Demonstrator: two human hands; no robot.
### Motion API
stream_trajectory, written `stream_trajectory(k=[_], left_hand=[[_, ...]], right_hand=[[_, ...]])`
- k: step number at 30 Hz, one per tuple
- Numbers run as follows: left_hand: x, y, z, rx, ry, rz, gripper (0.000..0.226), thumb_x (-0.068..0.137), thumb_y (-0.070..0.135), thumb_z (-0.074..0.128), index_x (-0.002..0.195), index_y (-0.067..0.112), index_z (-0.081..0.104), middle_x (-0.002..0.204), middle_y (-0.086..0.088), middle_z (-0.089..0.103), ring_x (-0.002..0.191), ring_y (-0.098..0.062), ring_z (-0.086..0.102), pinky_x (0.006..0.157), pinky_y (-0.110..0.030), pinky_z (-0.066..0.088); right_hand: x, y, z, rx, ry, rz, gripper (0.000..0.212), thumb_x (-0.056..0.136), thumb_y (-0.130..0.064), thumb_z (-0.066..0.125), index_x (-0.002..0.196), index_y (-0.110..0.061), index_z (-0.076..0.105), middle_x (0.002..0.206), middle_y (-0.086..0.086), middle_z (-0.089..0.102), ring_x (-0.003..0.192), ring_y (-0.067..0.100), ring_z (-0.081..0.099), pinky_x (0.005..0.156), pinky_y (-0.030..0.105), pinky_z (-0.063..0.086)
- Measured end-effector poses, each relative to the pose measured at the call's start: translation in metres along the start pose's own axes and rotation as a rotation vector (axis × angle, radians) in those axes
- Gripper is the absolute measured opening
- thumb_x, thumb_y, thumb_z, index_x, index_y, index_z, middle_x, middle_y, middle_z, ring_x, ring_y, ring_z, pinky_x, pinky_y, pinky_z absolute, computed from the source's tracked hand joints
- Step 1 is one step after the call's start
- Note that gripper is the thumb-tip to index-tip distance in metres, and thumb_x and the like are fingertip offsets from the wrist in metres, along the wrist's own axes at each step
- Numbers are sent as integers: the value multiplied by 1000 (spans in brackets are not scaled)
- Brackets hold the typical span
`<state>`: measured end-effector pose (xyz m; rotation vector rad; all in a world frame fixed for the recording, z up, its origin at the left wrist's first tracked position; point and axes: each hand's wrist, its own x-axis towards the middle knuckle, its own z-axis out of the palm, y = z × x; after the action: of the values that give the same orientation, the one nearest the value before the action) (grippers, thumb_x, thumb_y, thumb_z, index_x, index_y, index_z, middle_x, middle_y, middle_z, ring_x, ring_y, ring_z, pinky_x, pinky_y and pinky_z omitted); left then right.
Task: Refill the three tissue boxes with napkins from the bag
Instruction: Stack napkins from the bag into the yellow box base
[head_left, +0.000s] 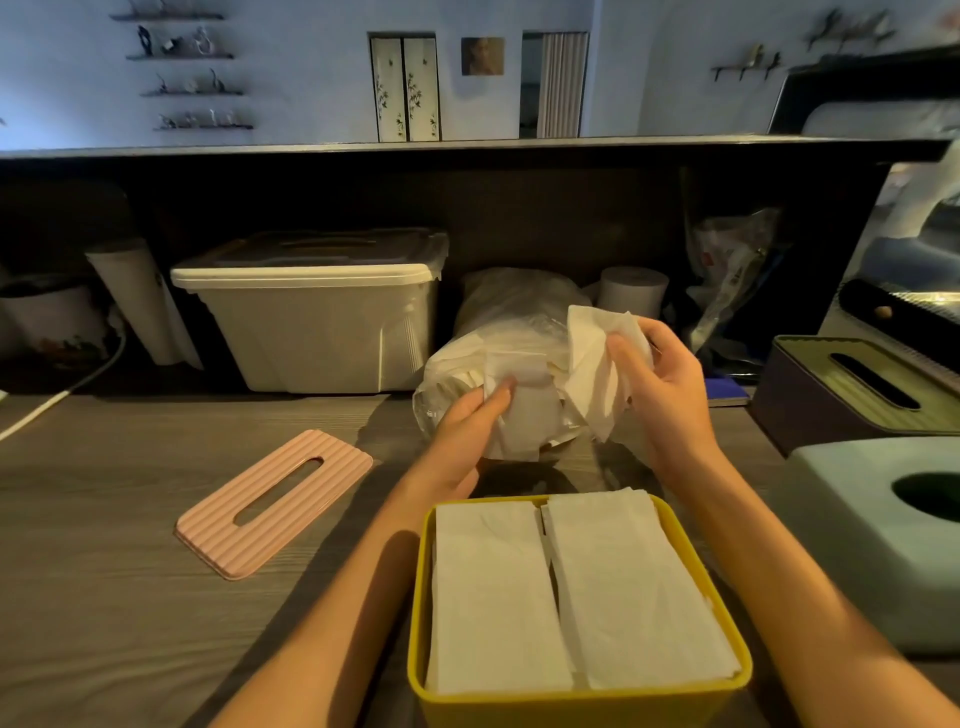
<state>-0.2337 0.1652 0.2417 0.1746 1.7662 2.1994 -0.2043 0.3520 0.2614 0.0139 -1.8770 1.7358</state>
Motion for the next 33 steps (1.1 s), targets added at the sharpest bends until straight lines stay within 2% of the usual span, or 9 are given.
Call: stream_trajectory(k=[3,6,15,19,22,24,27,29,33], left_hand=[[2,-1,-4,-4,-10,15,10,101,37,54,109,33,59,118,-2,67,107,-16,64,84,-30,57],[1,0,-2,-18,5,21,26,99,44,56,121,30,62,128,-5,68,122,-25,62,108,-48,47],[0,-1,5,-70,-13,100,41,84,62,50,118,39,55,123,-1,70,116,-23,67,102,-46,53],[1,-1,4,-102,-9,71,43,98,61,40,131,35,53,122,-4,70,113,-24,68,98,-44,56],[0,-1,4,-88,-10,69,35,91,59,52,118,36,54,121,-4,68,111,-24,66,100,-42,55],[0,-3,3,-56,3,80,45,89,52,61,127,31,55,124,-4,67,114,-23,65,104,-45,52],[1,-5,-1,-15,28,76,44,98,43,58,136,22,54,120,-2,70,113,-22,66,105,-45,51],[1,-4,-2,33,-15,62,44,100,43,55,138,22,54,116,-1,72,109,-19,69,100,-41,54],[-4,-2,1,63,-96,-2,30,105,29,49,129,13,58,93,4,74,75,-4,74,59,-19,56]], right_hand=[[0,-1,0,-34,-96,97,24,104,-35,54,127,-33,60,114,-8,64,106,15,62,85,31,58],[-3,-2,3,-110,-200,81,27,96,-50,62,115,-34,69,105,-11,70,101,12,67,79,25,57],[-11,6,9,-375,-304,31,25,87,-47,74,102,-28,70,99,-21,61,93,5,62,71,18,54],[-11,-4,6,-331,-384,152,28,88,-52,71,100,-27,70,96,-11,65,89,13,64,70,19,57],[-14,-7,7,-439,-458,137,26,89,-52,70,101,-28,71,92,-18,61,86,8,60,63,12,49],[-14,-7,4,-475,-496,123,27,89,-54,69,100,-29,73,91,-19,63,86,6,60,62,12,47],[-10,-4,-2,-491,-392,28,26,87,-58,70,99,-34,73,97,-21,66,91,2,61,65,12,47],[-8,1,-2,-437,-280,-16,27,85,-56,73,103,-35,69,103,-23,64,98,1,61,74,17,50],[-7,-4,1,-332,-240,-9,29,86,-53,72,107,-33,68,104,-23,63,98,-4,60,69,13,47]])
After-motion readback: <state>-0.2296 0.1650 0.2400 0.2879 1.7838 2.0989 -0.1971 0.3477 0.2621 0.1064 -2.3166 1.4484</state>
